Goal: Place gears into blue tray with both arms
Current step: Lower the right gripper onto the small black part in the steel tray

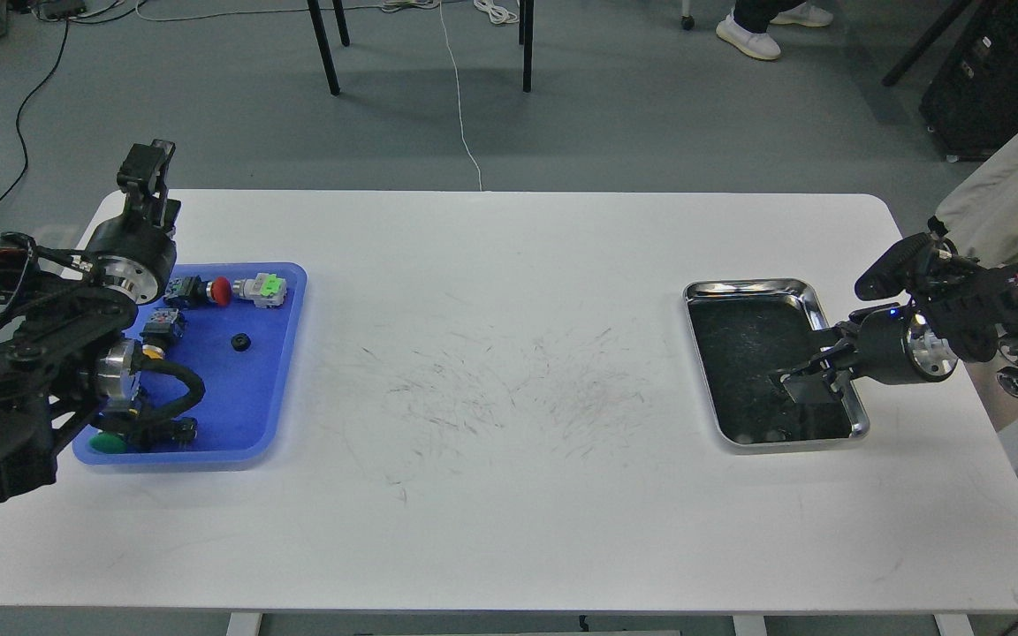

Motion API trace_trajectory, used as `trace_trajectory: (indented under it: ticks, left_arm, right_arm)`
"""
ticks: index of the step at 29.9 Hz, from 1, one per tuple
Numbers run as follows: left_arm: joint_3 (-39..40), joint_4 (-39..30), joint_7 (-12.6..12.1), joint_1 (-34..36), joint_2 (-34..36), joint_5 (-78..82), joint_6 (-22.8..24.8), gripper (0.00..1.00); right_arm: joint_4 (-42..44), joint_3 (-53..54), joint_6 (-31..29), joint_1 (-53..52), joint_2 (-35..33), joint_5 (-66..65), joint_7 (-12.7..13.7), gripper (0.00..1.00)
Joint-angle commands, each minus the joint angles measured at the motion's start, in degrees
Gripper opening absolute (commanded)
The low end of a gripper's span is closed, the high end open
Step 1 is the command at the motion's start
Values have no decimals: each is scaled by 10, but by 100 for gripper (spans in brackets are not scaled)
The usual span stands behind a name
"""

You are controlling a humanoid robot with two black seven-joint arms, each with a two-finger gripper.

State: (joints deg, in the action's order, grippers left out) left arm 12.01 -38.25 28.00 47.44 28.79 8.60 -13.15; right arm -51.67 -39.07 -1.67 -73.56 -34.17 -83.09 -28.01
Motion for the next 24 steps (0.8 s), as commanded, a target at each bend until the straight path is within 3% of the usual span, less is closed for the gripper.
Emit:
trace_trajectory:
  ticks: [1,2,4,24]
  left_arm:
    - [16,-1,0,-2,-1,-9,3,85]
    - [17,0,0,-2,-1,-9,2,85]
    - [19,1,0,-2,-1,-10,-6,98]
    - [36,1,0,-5,-1,-66,15,98]
  right_arm:
    - [10,-1,0,2,20,0,0,84]
    - [14,-1,-1,2,22,1,0,84]
    - [19,-3,-1,3,28,0,0,84]
    - [28,-36,-1,5,46,-1,0,84]
